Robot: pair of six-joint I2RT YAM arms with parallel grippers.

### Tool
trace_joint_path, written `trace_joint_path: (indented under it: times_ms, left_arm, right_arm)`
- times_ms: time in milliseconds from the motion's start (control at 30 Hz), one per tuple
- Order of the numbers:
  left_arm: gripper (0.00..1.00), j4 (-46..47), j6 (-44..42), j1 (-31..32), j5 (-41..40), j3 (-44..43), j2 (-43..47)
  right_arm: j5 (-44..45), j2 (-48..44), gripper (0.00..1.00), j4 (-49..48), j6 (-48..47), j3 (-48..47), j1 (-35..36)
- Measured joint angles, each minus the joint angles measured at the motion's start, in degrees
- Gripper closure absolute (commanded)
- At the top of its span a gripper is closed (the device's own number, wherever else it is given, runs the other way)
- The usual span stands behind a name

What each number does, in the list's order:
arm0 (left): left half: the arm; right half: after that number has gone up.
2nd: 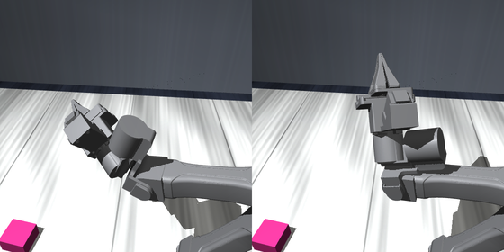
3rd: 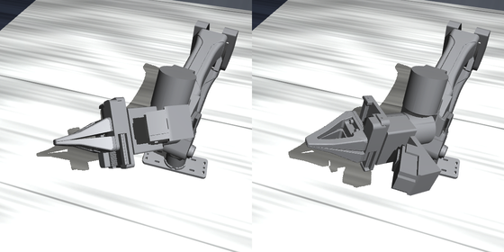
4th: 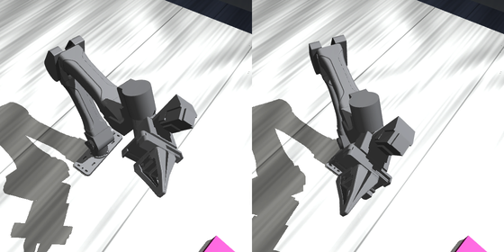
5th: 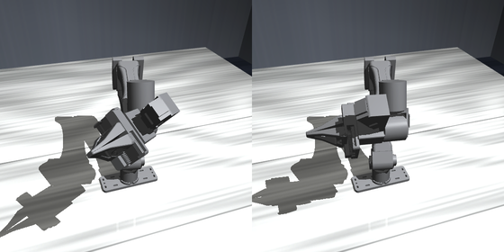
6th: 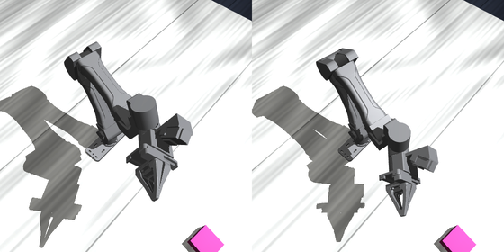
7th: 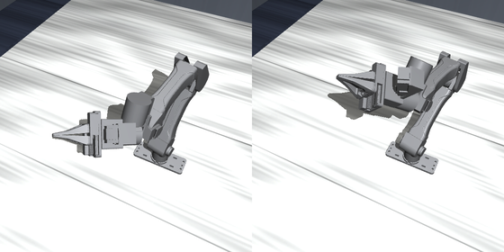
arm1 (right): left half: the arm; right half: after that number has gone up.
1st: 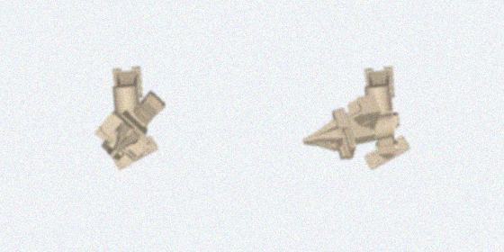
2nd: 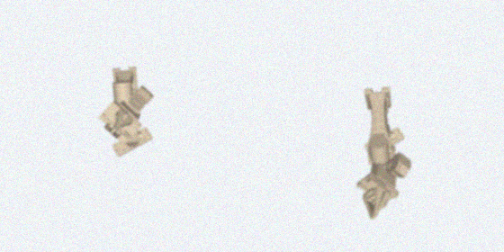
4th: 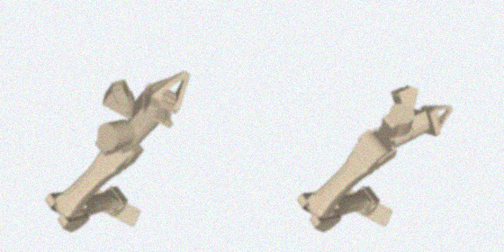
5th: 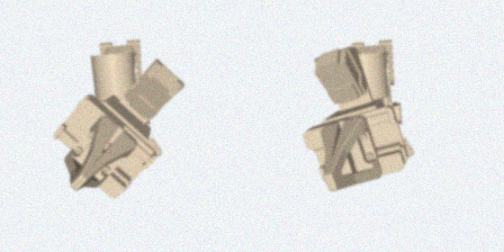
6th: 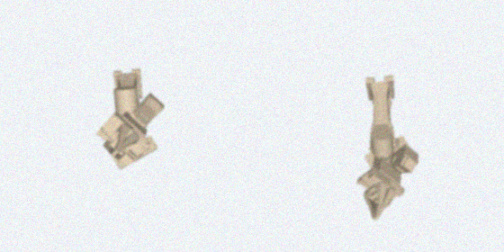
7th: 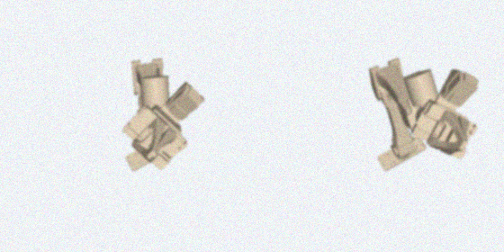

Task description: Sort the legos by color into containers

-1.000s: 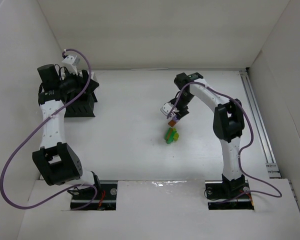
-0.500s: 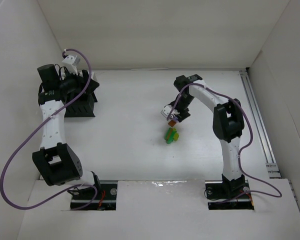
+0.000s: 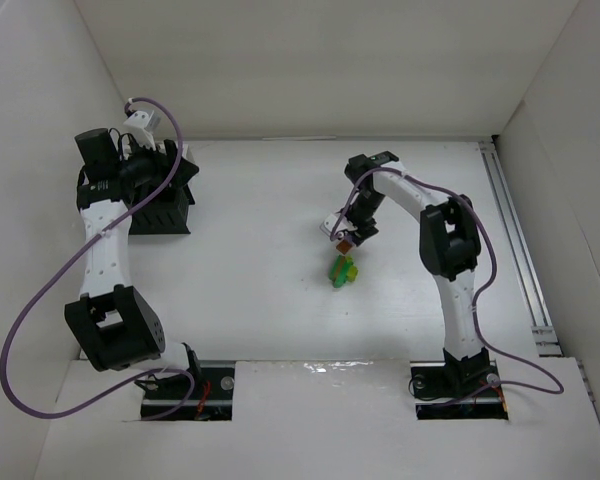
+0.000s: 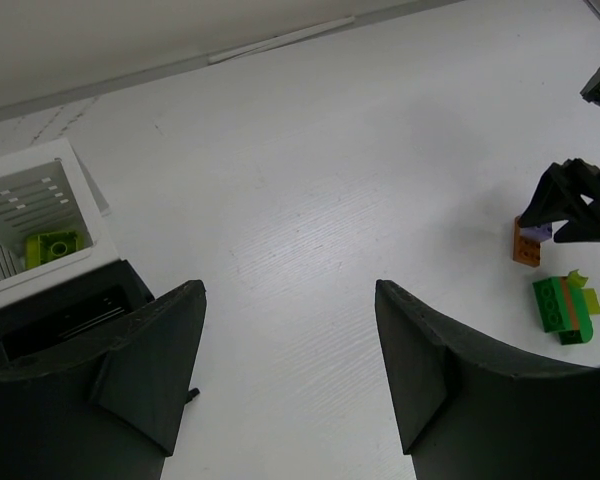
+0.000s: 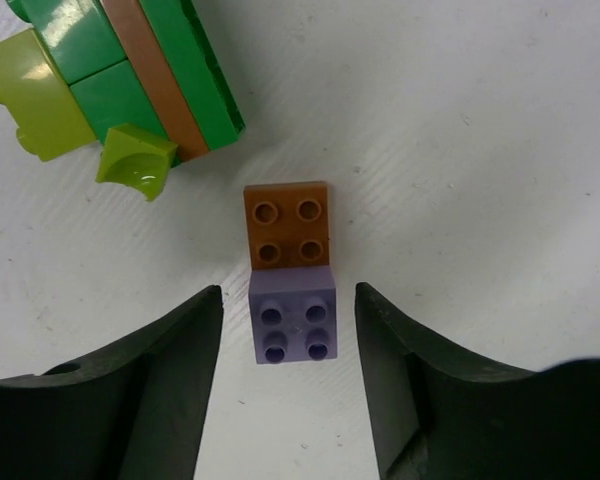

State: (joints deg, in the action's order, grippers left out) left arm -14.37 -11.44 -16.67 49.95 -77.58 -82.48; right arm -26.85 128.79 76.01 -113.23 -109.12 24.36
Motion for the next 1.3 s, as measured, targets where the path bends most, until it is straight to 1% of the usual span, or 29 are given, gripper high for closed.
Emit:
trace_joint_path:
  times_ms: [33,133,233,400,733,900,933,1067,1100,1133,1200,1300]
  left_arm:
    - [0.35,0.0,-0.02,0.0,0.0,0.0,-0.02]
    - [0.35,0.0,0.0,0.0,0.0,0.0,-0.02]
    - [0.35,0.0,0.0,0.0,0.0,0.0,-0.07]
    - [0.35,0.0,0.0,0.0,0.02,0.0,-0.57]
    - [0.35,-0.02,0.0,0.0,0.0,-0.02,-2.01]
    - [0.35,-0.02,0.0,0.0,0.0,-0.02,-2.01]
    - [0.35,-0.02,0.07,0.0,0.0,-0.02,-2.01]
    - [0.35,0.0,0.35,0.0,0.0,-0.02,-2.01]
    - [0.35,-0.02,0.39,0.0,0.0,-0.02,-2.01]
    - [0.35,0.0,0.42,0.0,0.02,-0.02,-2.01]
    - [0.35,0.0,0.39,0.0,0.39,-0.02,-2.01]
    - [0.35,0.0,0.28,0.0,2.12,-0.02,-2.01]
  right_arm:
    - [0.04,0.2,0.45,0.02,0.04,-0.42,0.0]
    - [0.11,0.26,0.52,-0.07,0.07,-1.16,0.0]
    - [0.37,0.26,0.52,-0.04,0.09,-1.42,0.0]
    - [1.05,0.28,0.45,-0.04,0.31,-1.42,0.0]
    - [1.64,0.63,0.46,-0.22,0.44,-1.42,0.0]
    - [1.84,1.4,0.49,-0.46,0.68,-1.42,0.0]
    - [1.86,1.42,0.51,-0.52,0.74,-1.42,0.0]
    - [1.86,1.42,0.72,-0.94,1.11,-1.49,0.0]
    - [1.88,1.42,0.85,-0.98,1.49,-1.53,0.0]
    - [1.88,1.42,0.91,-1.05,1.66,-1.6,0.0]
    - [1.55,1.44,0.98,-1.25,2.27,-1.7,0.0]
    - [-1.09,1.36,1.0,-1.66,3.76,-1.9,-0.35]
